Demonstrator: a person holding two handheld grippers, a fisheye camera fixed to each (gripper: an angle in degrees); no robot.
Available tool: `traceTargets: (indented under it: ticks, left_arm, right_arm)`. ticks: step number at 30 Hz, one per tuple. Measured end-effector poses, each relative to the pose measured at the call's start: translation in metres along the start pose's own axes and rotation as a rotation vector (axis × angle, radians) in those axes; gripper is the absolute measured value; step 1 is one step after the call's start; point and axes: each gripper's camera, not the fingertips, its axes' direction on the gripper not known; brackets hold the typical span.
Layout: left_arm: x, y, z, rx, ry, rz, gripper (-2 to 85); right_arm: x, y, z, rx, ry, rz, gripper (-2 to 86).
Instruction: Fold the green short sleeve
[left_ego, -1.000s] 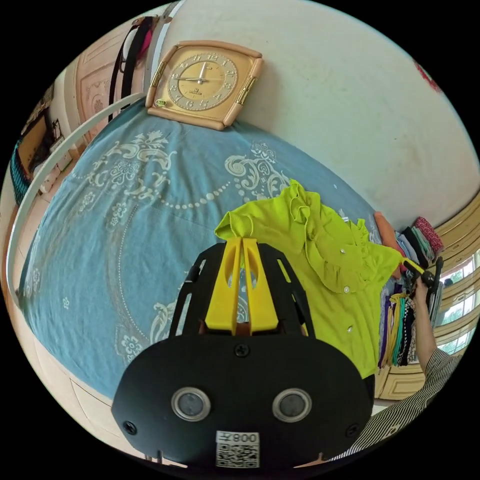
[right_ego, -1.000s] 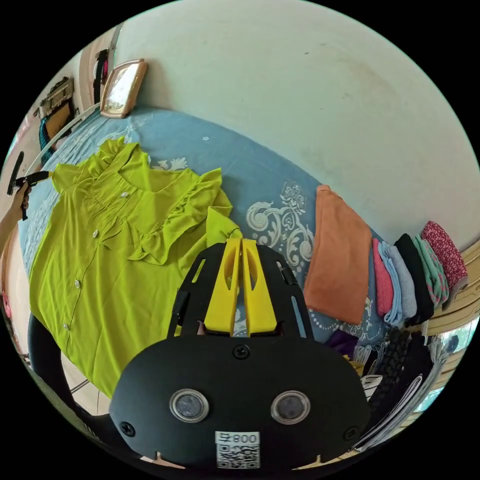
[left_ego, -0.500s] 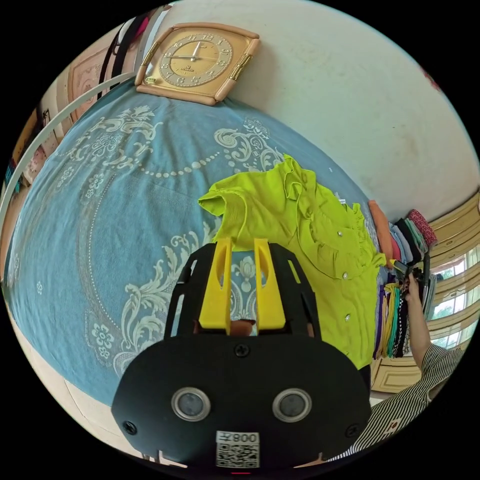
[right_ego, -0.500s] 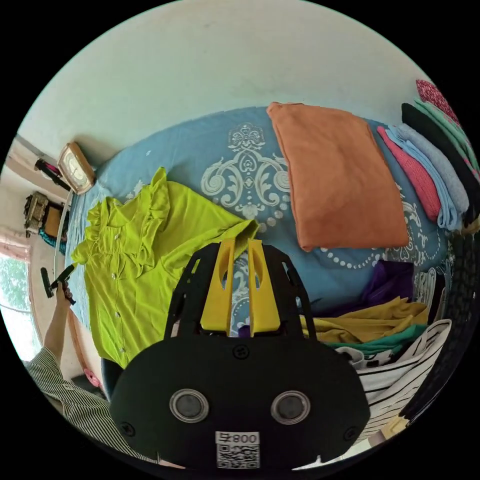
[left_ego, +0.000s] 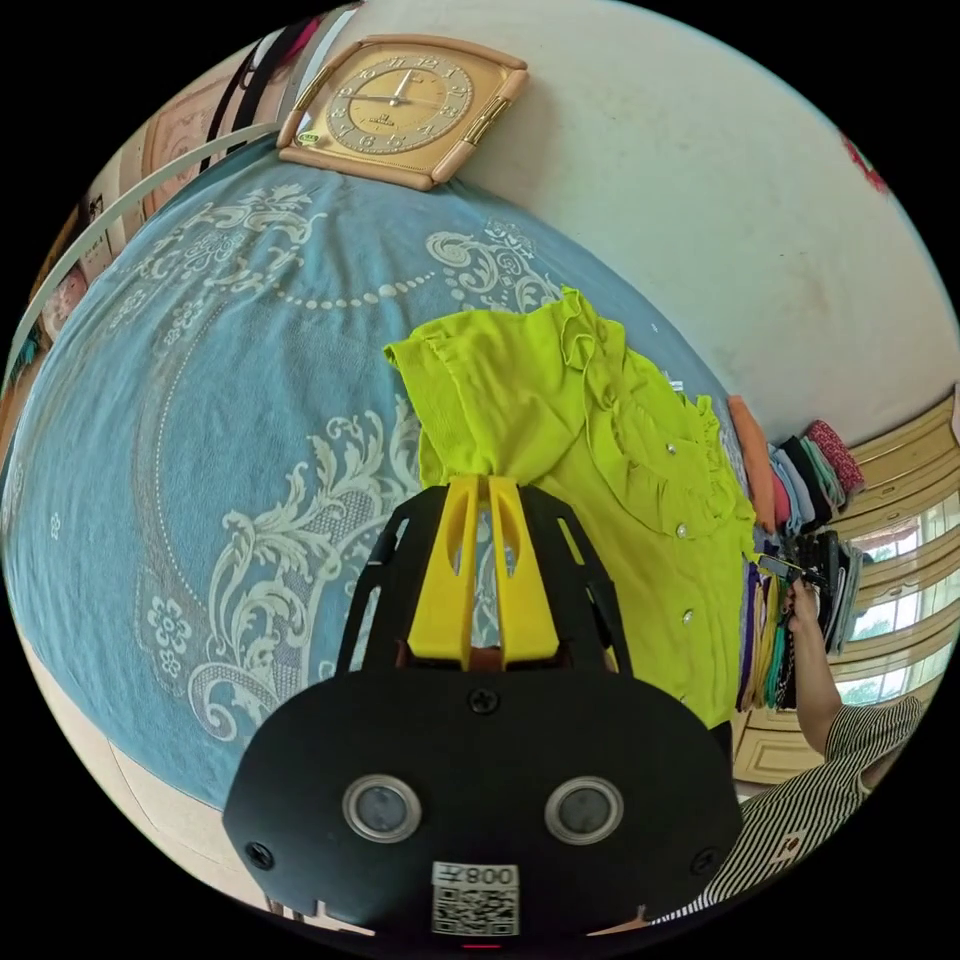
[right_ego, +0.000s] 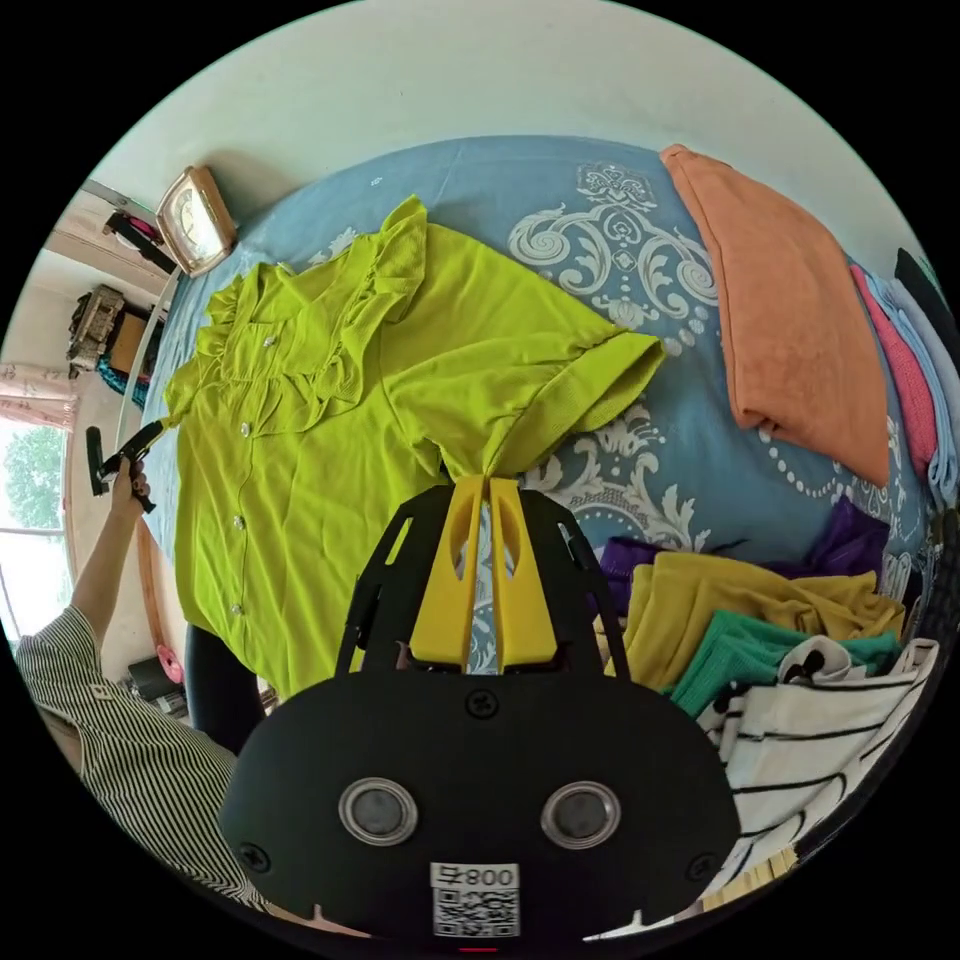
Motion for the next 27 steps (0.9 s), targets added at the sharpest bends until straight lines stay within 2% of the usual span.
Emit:
traceTargets:
  ticks: [2,5,11,16,19,23,27]
  left_arm:
    - [-0.011,0.016,0.015,-0.029,-0.007,-0.003,3.0]
    - [-0.017,0.024,0.01,0.028,-0.003,-0.016,3.9]
    - [0.02,-0.008,-0.004,0.184,-0.04,0.158,7.2]
    - [0.059,-0.067,0.05,0.172,0.054,0.306,7.3]
    - [0.085,-0.109,0.111,0.111,-0.004,0.381,7.8]
    - [0.084,-0.173,0.171,0.09,-0.121,0.36,8.5]
    - [0.053,-0.213,0.225,0.014,-0.15,0.306,6.9]
  right_arm:
    - [0.001,0.015,0.007,-0.017,-0.019,-0.001,1.3]
    - [0.004,0.03,0.007,-0.01,-0.037,0.03,1.7]
    - [-0.006,0.021,-0.035,0.193,-0.047,-0.011,5.9]
    - [-0.037,-0.066,-0.034,0.275,-0.04,-0.122,7.2]
    - [-0.062,-0.127,-0.018,0.297,0.04,-0.182,7.8]
    - [-0.064,-0.199,0.019,0.206,0.002,-0.187,8.4]
    - [-0.069,-0.241,0.069,0.108,0.074,-0.193,8.0]
